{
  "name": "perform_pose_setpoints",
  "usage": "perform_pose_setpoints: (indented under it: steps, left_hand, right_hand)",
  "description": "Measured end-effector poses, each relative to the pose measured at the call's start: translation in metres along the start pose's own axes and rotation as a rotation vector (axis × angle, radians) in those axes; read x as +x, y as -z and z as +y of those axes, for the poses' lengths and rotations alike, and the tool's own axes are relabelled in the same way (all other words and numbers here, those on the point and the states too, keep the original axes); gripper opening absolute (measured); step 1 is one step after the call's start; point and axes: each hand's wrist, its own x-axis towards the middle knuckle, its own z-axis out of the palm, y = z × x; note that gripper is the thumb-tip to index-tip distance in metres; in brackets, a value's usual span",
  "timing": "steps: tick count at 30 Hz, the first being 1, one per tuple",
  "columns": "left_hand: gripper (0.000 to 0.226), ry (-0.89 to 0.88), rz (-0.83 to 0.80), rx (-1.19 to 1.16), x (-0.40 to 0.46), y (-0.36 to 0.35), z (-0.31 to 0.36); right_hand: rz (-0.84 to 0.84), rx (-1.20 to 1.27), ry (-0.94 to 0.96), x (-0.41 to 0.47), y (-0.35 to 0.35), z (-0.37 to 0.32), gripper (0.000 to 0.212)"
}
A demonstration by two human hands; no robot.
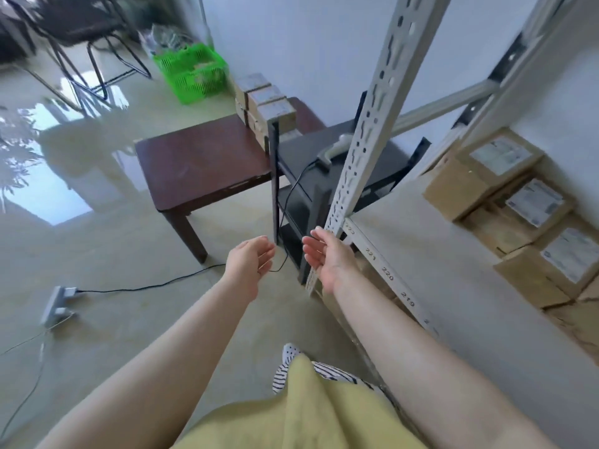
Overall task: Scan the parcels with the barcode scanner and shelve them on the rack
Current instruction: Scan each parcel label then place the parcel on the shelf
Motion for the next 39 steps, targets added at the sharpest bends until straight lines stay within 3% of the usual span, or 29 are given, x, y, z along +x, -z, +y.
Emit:
perform_pose_setpoints:
  steps: [9,15,25,33,35,39]
  left_hand:
    - [0.008,0.037,0.106,-0.066,0.092,0.006,0.089]
    - [0.007,0.042,0.054,-0.039,0.168,-0.006,0.152]
    - [0.006,0.115,-0.068,0.097,0.302,-0.029,0.276]
    - [0.021,0.187,-0.1,0.102,0.392,-0.081,0.306]
    - [0.023,0.175,-0.083,0.103,0.421,-0.1,0.311]
    - [0.051,0.124,-0.083,0.156,0.457,-0.127,0.315]
  right_hand:
    - [-0.057,-0.061,-0.027,0.09,-0.103,-0.052,0.01]
    - [-0.045,0.012,0.008,0.144,-0.174,-0.079,0.012]
    - [0.163,0.133,0.109,0.237,-0.267,-0.148,0.009]
    - [0.299,0.197,0.079,0.335,-0.277,-0.215,0.016]
    - [0.28,0.15,0.022,0.375,-0.28,-0.229,0.013]
    - [0.193,-0.085,-0.107,0.429,-0.289,-0.234,0.02]
